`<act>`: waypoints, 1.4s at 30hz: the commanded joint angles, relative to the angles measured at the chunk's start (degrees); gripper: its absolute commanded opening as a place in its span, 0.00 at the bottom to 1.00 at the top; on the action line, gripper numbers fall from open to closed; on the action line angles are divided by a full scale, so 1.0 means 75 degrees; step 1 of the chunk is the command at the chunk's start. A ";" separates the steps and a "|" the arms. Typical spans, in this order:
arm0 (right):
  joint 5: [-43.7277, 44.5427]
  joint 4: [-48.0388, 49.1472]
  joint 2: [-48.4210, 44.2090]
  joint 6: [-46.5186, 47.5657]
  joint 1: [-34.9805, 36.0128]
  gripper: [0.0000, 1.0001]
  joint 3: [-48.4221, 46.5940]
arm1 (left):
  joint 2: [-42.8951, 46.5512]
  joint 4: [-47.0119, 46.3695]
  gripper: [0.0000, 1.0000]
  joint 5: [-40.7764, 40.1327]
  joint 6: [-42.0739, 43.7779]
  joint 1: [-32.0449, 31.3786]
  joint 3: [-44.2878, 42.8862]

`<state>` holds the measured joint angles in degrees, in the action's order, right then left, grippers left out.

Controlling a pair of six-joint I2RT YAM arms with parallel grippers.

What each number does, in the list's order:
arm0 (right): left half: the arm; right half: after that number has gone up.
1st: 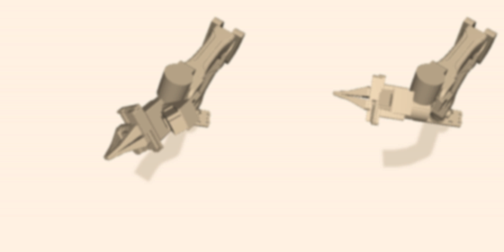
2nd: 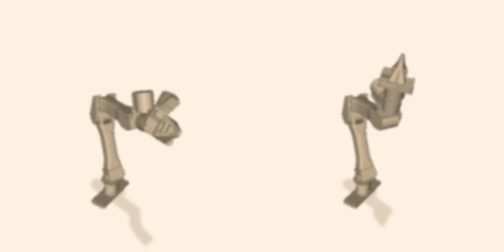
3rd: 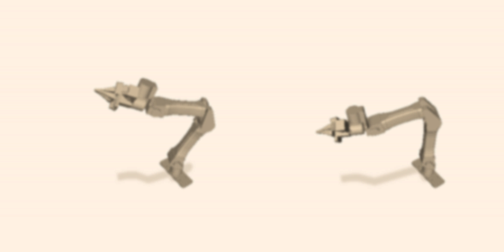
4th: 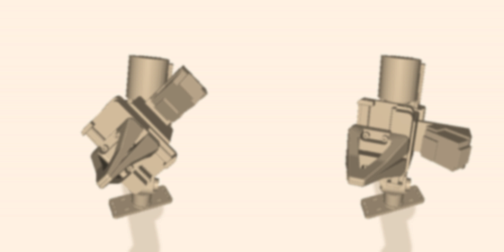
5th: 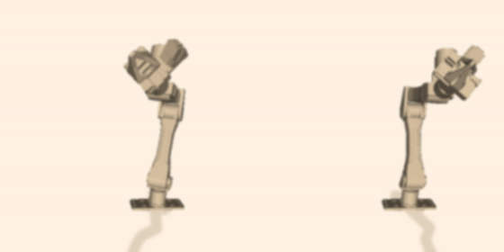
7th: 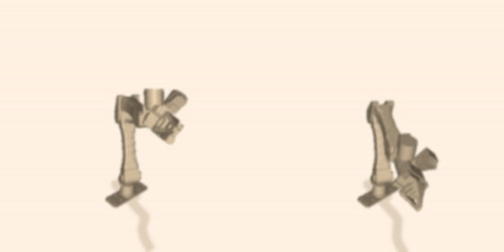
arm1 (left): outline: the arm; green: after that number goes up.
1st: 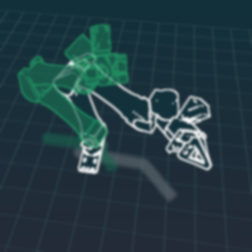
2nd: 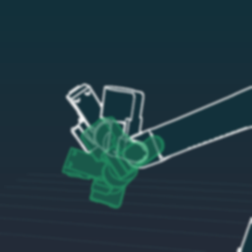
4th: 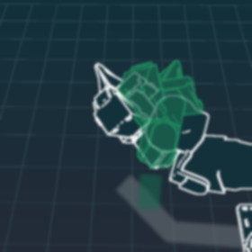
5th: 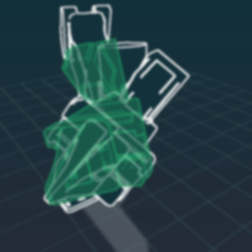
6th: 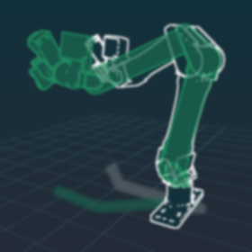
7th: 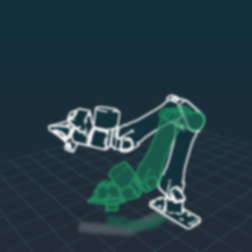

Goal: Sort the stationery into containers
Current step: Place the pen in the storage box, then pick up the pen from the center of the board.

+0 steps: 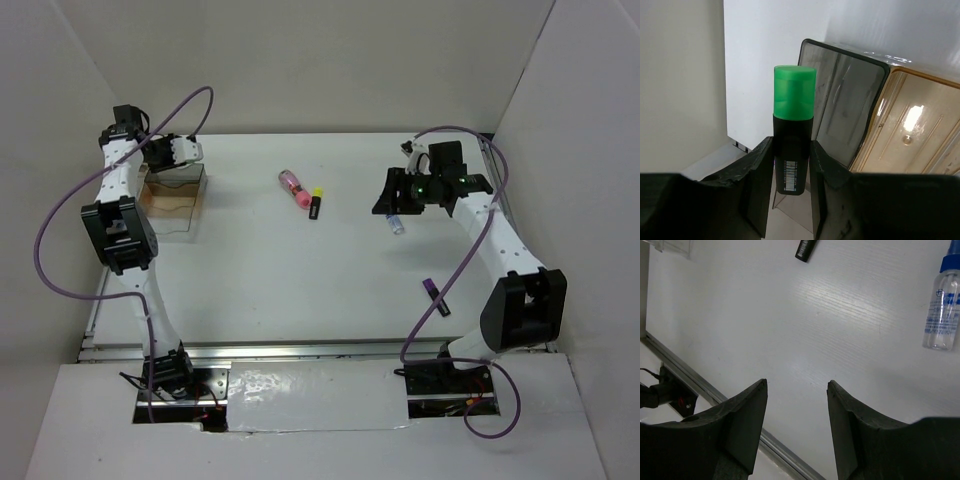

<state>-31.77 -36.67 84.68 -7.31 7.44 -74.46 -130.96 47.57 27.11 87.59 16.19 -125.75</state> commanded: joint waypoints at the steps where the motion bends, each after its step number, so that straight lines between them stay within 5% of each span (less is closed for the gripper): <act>1: 0.0052 0.0049 0.0122 0.0143 0.0132 0.58 -0.0115 | -0.0070 -0.0154 0.02 -0.0005 0.0415 -0.0107 0.0056; 11: 0.0064 0.0049 0.0181 0.0201 0.0168 0.59 -0.0092 | -0.0223 -0.0096 0.12 -0.0287 0.0427 -0.0131 0.0372; 23: 0.0087 -0.0057 0.0299 0.0201 0.0285 0.59 -0.0268 | -0.0130 -0.0844 0.52 -0.0555 -0.1021 -0.0247 0.0115; 31: 0.0158 -0.0068 0.0100 0.0224 0.0332 0.59 -0.0280 | 0.0550 -0.0964 0.66 -0.0510 -0.1331 -0.0459 0.0326; 34: 0.0158 -0.0045 -0.0041 0.0201 0.0308 0.60 -0.0198 | 0.0726 -0.0848 0.62 0.0097 -0.2593 -0.0587 -0.0211; 37: 0.0123 0.0025 -0.0076 0.0166 0.0250 0.60 -0.0081 | 0.1462 -0.1008 0.56 0.0756 -0.5085 -0.1090 -0.0438; 42: -0.0030 0.0026 0.0064 0.0131 0.0180 0.60 -0.0150 | 0.3710 -0.3862 0.57 -0.0940 -0.8172 -0.3405 0.2864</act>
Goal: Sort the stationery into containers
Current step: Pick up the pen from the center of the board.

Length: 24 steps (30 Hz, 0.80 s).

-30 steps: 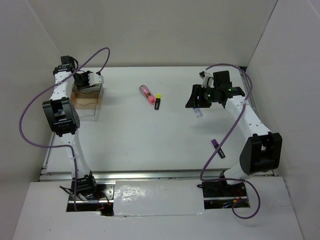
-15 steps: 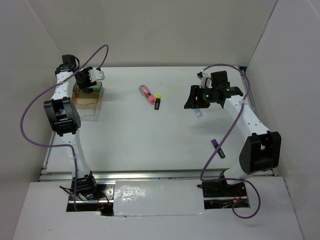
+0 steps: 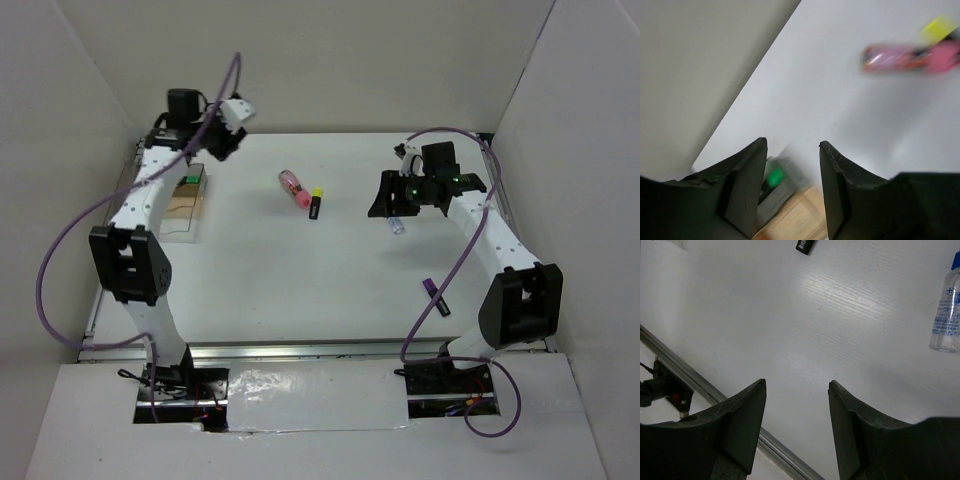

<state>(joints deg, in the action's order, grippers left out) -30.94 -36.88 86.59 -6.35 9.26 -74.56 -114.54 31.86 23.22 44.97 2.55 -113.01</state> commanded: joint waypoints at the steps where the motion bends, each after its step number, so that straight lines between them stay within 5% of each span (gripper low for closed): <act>1: -0.0164 0.0031 -0.0155 -0.0009 -0.0074 0.60 -0.0183 | 0.1642 -0.1926 0.59 -0.0761 -0.3026 -0.1849 0.1448; 4: -0.0187 -0.0016 -0.0142 0.0003 -0.0144 0.60 -0.0230 | 0.1492 -0.2209 0.60 -0.1627 -0.4771 -0.2751 0.1710; 10: -0.0316 0.0207 -0.0283 -0.0103 -0.0355 0.60 0.0051 | -0.0312 -0.0803 0.50 -0.3038 -0.7644 -0.3690 -0.0480; 17: -0.0515 0.0160 -0.0295 -0.0185 -0.0613 0.60 0.0004 | -0.0572 -0.1247 0.53 -0.5121 -0.8468 -0.4592 0.0454; 24: -0.0598 0.0219 -0.0306 -0.0220 -0.0672 0.60 0.0075 | -0.0805 -0.1283 0.60 -0.5135 -0.9030 -0.4746 0.1075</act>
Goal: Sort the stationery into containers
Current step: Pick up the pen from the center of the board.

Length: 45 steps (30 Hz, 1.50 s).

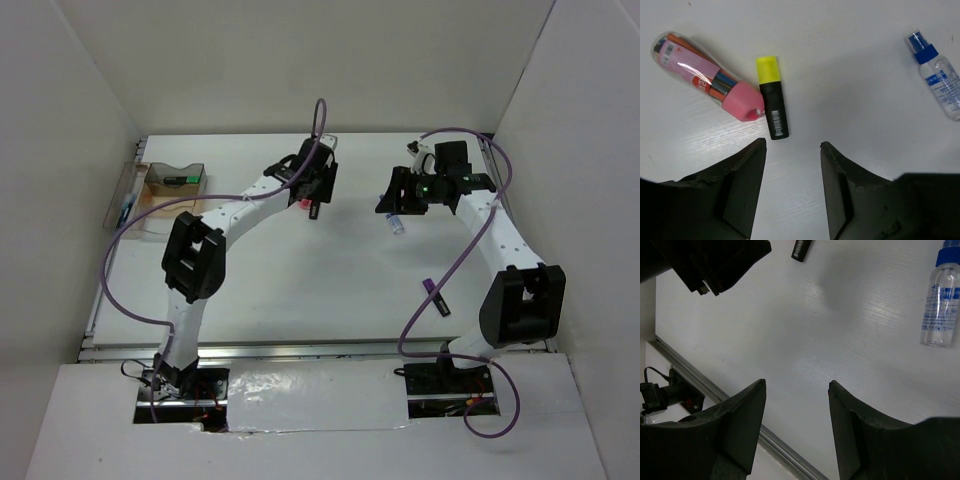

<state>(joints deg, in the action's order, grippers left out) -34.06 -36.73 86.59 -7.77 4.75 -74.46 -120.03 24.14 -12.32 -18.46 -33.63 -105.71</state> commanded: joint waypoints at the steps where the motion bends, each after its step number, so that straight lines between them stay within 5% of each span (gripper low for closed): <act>1: -0.0192 0.0198 -0.0318 -0.0030 -0.0048 0.60 0.0049 | -0.0109 -0.0242 0.60 -0.0420 -0.0632 0.0089 0.0137; 45: -0.0286 0.0139 -0.0295 0.0016 -0.0106 0.60 0.0037 | -0.1539 -0.1273 0.58 -0.0010 -0.0844 0.0253 0.0712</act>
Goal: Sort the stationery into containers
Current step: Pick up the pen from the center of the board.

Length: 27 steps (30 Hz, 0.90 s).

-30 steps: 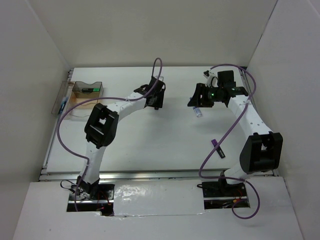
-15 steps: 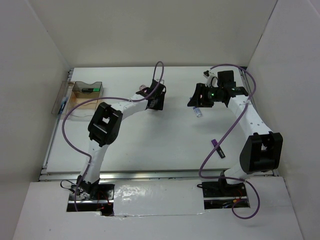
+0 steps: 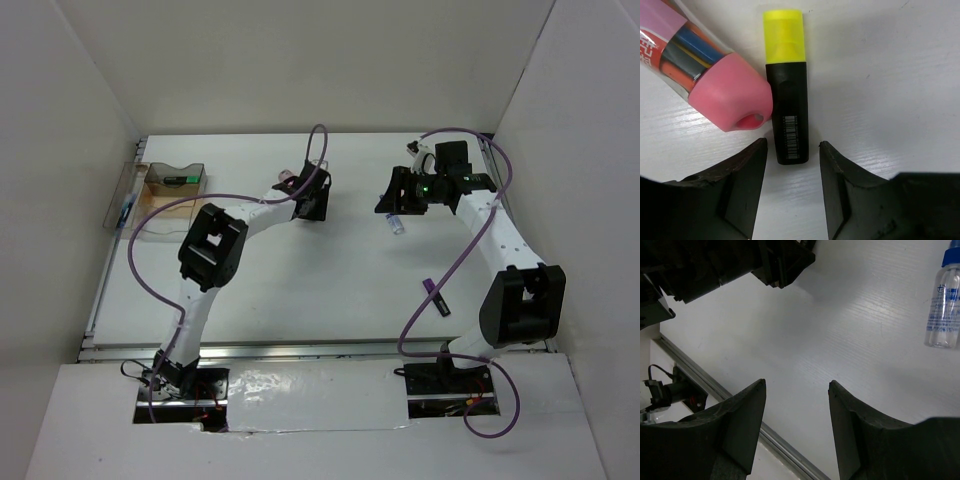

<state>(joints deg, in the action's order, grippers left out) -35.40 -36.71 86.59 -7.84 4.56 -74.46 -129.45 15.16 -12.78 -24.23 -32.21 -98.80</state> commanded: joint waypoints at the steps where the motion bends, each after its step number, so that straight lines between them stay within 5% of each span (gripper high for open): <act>1: -0.0120 0.0137 -0.0295 0.0037 -0.0080 0.60 0.0048 | -0.0306 -0.0076 0.58 0.0051 -0.0074 0.0087 -0.0209; 16: -0.0132 0.0148 -0.0272 0.0014 -0.0080 0.60 0.0049 | -0.0214 -0.0169 0.25 0.0812 0.0300 -0.0205 0.0095; 23: -0.0108 0.0125 -0.0400 0.0025 -0.0069 0.60 0.0083 | 0.1342 -0.0229 0.11 0.1491 0.0745 -0.0569 0.1360; 27: -0.0120 0.0148 -0.0541 0.0025 -0.0080 0.60 0.0154 | 0.2340 0.0752 0.03 0.2065 0.2231 -0.0475 0.1969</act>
<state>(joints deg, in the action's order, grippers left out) -35.40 -36.64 85.78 -7.84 4.23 -74.13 -119.00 15.53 -1.96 -15.94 -36.95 -85.67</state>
